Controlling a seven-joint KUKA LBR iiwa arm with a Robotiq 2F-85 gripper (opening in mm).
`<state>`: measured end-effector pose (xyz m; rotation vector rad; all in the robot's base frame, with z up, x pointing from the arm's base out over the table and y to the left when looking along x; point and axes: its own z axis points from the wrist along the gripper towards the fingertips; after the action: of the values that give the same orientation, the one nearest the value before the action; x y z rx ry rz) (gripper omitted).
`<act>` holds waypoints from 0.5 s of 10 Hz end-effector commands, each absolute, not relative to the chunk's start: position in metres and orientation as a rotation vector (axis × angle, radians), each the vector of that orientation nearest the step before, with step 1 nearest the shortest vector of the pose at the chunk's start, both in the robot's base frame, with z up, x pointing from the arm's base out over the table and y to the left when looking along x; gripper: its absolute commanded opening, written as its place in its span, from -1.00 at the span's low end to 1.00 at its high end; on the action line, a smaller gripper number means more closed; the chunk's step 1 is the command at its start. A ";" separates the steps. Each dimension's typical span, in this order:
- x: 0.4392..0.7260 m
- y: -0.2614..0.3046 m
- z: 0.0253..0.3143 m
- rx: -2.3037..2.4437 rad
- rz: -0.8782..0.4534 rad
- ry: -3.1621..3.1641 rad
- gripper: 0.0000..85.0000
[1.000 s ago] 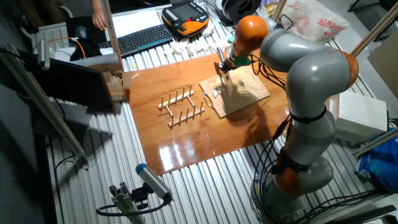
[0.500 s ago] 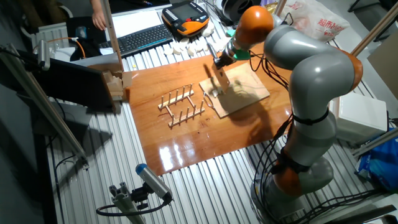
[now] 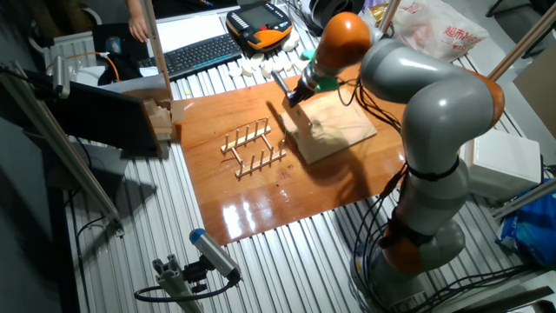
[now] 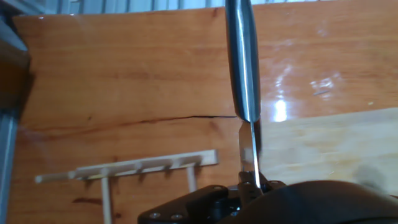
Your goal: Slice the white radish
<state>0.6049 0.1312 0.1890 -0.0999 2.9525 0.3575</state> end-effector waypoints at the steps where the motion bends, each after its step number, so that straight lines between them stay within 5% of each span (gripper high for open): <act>1: 0.599 0.146 0.188 -0.077 0.360 2.946 -1.00; 5: 0.588 0.151 0.192 -0.053 0.361 2.940 -1.00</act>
<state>0.5880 0.1507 0.1920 -0.0565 2.9403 0.3603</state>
